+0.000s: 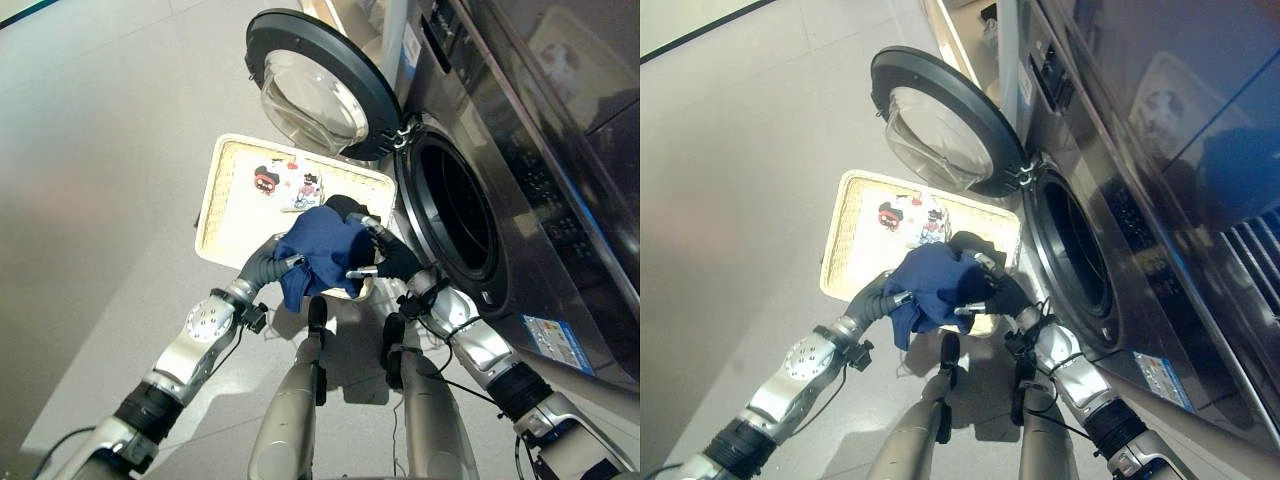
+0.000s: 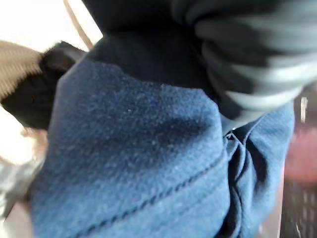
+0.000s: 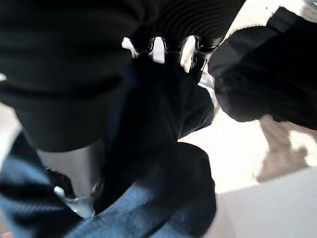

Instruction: Put the clothes into the washing machine.

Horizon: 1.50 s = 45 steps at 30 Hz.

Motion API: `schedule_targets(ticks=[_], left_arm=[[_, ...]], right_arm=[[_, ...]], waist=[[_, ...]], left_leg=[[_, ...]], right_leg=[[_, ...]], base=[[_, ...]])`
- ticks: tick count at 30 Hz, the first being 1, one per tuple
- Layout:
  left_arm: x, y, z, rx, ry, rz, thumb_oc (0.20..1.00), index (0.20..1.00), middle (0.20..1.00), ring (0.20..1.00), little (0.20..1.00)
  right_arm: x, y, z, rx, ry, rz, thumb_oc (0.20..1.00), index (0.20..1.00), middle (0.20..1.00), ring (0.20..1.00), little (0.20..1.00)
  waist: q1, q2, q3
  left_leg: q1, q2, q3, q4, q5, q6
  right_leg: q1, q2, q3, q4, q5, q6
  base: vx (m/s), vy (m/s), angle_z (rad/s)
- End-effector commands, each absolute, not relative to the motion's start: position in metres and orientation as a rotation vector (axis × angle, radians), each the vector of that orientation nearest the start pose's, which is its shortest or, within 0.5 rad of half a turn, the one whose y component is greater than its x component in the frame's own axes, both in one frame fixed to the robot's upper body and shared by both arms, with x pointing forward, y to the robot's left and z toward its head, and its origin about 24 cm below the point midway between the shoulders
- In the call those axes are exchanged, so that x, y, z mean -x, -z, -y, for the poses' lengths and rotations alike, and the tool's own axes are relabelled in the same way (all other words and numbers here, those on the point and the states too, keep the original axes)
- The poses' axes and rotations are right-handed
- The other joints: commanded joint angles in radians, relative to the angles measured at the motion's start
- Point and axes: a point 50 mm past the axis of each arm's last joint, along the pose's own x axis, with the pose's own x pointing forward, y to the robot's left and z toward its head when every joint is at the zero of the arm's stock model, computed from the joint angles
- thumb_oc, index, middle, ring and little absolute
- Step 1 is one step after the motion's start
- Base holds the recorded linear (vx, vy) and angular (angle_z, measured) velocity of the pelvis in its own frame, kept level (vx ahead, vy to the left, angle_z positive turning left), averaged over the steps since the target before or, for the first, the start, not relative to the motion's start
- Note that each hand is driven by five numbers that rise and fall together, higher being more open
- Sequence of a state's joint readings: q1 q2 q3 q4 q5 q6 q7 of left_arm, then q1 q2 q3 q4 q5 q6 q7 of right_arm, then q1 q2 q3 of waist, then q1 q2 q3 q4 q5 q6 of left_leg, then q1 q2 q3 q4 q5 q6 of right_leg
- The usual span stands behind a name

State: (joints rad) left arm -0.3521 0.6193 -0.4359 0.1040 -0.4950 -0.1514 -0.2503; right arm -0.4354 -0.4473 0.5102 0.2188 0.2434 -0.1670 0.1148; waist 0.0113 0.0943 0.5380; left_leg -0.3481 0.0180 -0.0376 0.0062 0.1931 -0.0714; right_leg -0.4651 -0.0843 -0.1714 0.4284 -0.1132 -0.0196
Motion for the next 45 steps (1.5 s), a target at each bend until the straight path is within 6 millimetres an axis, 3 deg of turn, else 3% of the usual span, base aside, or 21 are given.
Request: schedule_targets(ticks=[1,7,8,9,11,18,19,20,22,24,26,32,35,39,40,42,44,45], left_arm=[[-0.287,-0.119,-0.129,-0.191,0.839,0.210,0.200,0.200,0.200,0.200,0.200],[-0.288,-0.127,-0.107,-0.226,1.000,0.187,0.200,0.200,0.200,0.200,0.200],[-0.287,-0.127,-0.103,-0.234,1.034,0.179,0.200,0.200,0.200,0.200,0.200],[-0.287,-0.128,-0.101,-0.231,1.042,0.177,0.200,0.200,0.200,0.200,0.200],[-0.285,-0.130,-0.094,-0.219,1.083,0.170,0.200,0.200,0.200,0.200,0.200],[-0.282,-0.134,-0.080,-0.089,1.130,0.181,0.216,0.216,0.216,0.216,0.216],[-0.283,-0.134,-0.079,-0.052,1.111,0.196,0.482,0.482,0.482,0.482,0.482],[-0.285,-0.136,-0.080,0.008,1.003,0.244,1.000,1.000,1.000,1.000,1.000],[-0.290,-0.139,-0.085,0.042,0.845,0.309,1.000,1.000,1.000,1.000,1.000],[-0.303,-0.132,-0.103,0.008,0.453,0.363,1.000,1.000,1.000,1.000,1.000],[-0.306,-0.123,-0.116,-0.084,0.214,0.393,1.000,1.000,1.000,1.000,1.000],[-0.318,-0.102,-0.156,-0.269,-0.204,0.290,1.000,1.000,1.000,1.000,1.000],[-0.321,-0.090,-0.174,-0.306,-0.375,0.206,1.000,1.000,1.000,1.000,1.000],[-0.321,-0.076,-0.186,-0.263,-0.462,0.123,1.000,1.000,1.000,1.000,1.000],[-0.321,-0.068,-0.191,-0.231,-0.485,0.079,1.000,1.000,1.000,1.000,1.000],[-0.320,-0.060,-0.194,-0.187,-0.507,0.039,1.000,1.000,1.000,1.000,1.000],[-0.320,-0.058,-0.194,-0.183,-0.502,0.029,1.000,1.000,1.000,1.000,1.000],[-0.320,-0.056,-0.193,-0.164,-0.487,0.017,1.000,1.000,1.000,1.000,1.000]], right_arm=[[-0.303,-0.101,0.088,0.344,-0.715,0.230,1.000,1.000,1.000,1.000,1.000],[-0.300,-0.081,0.080,0.376,-0.770,0.104,1.000,1.000,1.000,1.000,1.000],[-0.300,-0.078,0.080,0.385,-0.774,0.077,0.868,0.868,0.868,0.868,0.868],[-0.300,-0.077,0.080,0.390,-0.777,0.072,0.799,0.799,0.799,0.799,0.799],[-0.299,-0.075,0.079,0.385,-0.784,0.054,0.200,0.200,0.200,0.200,0.200],[-0.302,-0.068,0.078,0.285,-0.735,-0.017,0.200,0.200,0.200,0.200,0.200],[-0.303,-0.063,0.079,0.239,-0.715,-0.058,0.200,0.200,0.200,0.200,0.200],[-0.302,-0.052,0.081,0.173,-0.685,-0.124,0.200,0.200,0.200,0.200,0.200],[-0.300,-0.043,0.082,0.122,-0.663,-0.172,0.200,0.200,0.200,0.200,0.200],[-0.297,-0.025,0.083,-0.001,-0.606,-0.256,0.200,0.200,0.200,0.200,0.200],[-0.298,-0.018,0.087,-0.103,-0.536,-0.279,0.200,0.200,0.200,0.200,0.200],[-0.323,-0.032,0.113,-0.423,-0.279,-0.223,0.200,0.200,0.200,0.200,0.200],[-0.339,-0.046,0.131,-0.617,-0.190,-0.176,0.200,0.200,0.200,0.200,0.200],[-0.355,-0.062,0.152,-0.861,-0.058,-0.111,0.200,0.200,0.200,0.200,0.200],[-0.365,-0.074,0.171,-1.021,0.050,-0.051,0.200,0.200,0.200,0.200,0.200],[-0.376,-0.090,0.198,-1.157,0.172,0.035,0.200,0.200,0.200,0.200,0.200],[-0.378,-0.095,0.207,-1.189,0.217,0.071,0.200,0.200,0.200,0.200,0.200],[-0.384,-0.119,0.231,-1.275,0.318,0.184,0.200,0.200,0.200,0.200,0.200]], waist=[[-0.025,-0.021,-0.018],[-0.043,-0.038,-0.018],[-0.045,-0.041,-0.018],[-0.046,-0.042,-0.018],[-0.050,-0.047,-0.018],[-0.056,-0.056,-0.018],[-0.057,-0.057,-0.018],[-0.055,-0.057,-0.018],[-0.052,-0.057,-0.018],[-0.040,-0.056,-0.018],[-0.028,-0.055,-0.018],[-0.009,-0.033,-0.018],[-0.005,-0.018,-0.018],[0.001,0.000,-0.018],[0.005,0.015,-0.018],[0.008,0.037,-0.018],[0.011,0.043,-0.018],[0.015,0.061,-0.018]], left_leg=[[0.064,-0.048,0.051,0.020,-0.084,0.027],[0.072,-0.044,0.066,-0.009,-0.079,0.027],[0.069,-0.044,0.069,-0.012,-0.078,0.027],[0.068,-0.044,0.071,-0.012,-0.078,0.026],[0.064,-0.044,0.076,-0.018,-0.076,0.027],[0.045,-0.046,0.088,-0.021,-0.075,0.026],[0.039,-0.046,0.088,-0.020,-0.074,0.026],[0.026,-0.047,0.088,-0.018,-0.072,0.026],[0.016,-0.050,0.084,-0.016,-0.071,0.027],[-0.001,-0.057,0.069,-0.011,-0.068,0.029],[-0.019,-0.064,0.059,-0.001,-0.069,0.030],[-0.066,-0.072,0.052,0.010,-0.061,0.024],[-0.088,-0.069,0.055,0.023,-0.060,0.018],[-0.106,-0.068,0.056,0.032,-0.059,0.014],[-0.118,-0.067,0.057,0.037,-0.057,0.012],[-0.129,-0.068,0.057,0.039,-0.057,0.011],[-0.132,-0.068,0.057,0.039,-0.057,0.011],[-0.144,-0.069,0.059,0.045,-0.060,0.013]], right_leg=[[0.111,0.038,0.055,-0.252,0.150,0.084],[0.112,0.049,0.077,-0.282,0.168,0.091],[0.109,0.050,0.081,-0.287,0.172,0.092],[0.108,0.051,0.082,-0.289,0.174,0.092],[0.104,0.052,0.086,-0.300,0.181,0.093],[0.086,0.055,0.092,-0.314,0.193,0.091],[0.080,0.055,0.094,-0.314,0.194,0.090],[0.068,0.056,0.093,-0.311,0.196,0.087],[0.060,0.056,0.091,-0.310,0.196,0.085],[0.045,0.055,0.088,-0.304,0.194,0.083],[0.031,0.052,0.081,-0.298,0.190,0.081],[-0.012,0.041,0.059,-0.283,0.191,0.078],[-0.040,0.038,0.053,-0.260,0.186,0.078],[-0.066,0.039,0.052,-0.234,0.177,0.077],[-0.083,0.039,0.052,-0.220,0.173,0.078],[-0.102,0.038,0.058,-0.208,0.170,0.080],[-0.107,0.038,0.059,-0.205,0.169,0.080],[-0.126,0.040,0.061,-0.194,0.168,0.079]], base=[[0.01,-0.008,-0.09],[0.02,-0.008,-0.06],[0.03,-0.007,-0.05],[0.03,-0.006,-0.04],[0.03,-0.006,-0.09],[0.03,-0.003,-0.10],[0.04,-0.013,-0.03],[0.04,-0.016,0.00],[0.03,-0.013,-0.01],[0.04,-0.056,-0.06],[0.03,-0.104,-0.02],[0.04,-0.043,-0.01],[0.07,-0.017,0.03],[0.07,-0.026,-0.03],[0.07,-0.021,-0.03],[0.07,-0.018,-0.02],[0.05,-0.025,-0.01],[0.06,-0.044,-0.01]])
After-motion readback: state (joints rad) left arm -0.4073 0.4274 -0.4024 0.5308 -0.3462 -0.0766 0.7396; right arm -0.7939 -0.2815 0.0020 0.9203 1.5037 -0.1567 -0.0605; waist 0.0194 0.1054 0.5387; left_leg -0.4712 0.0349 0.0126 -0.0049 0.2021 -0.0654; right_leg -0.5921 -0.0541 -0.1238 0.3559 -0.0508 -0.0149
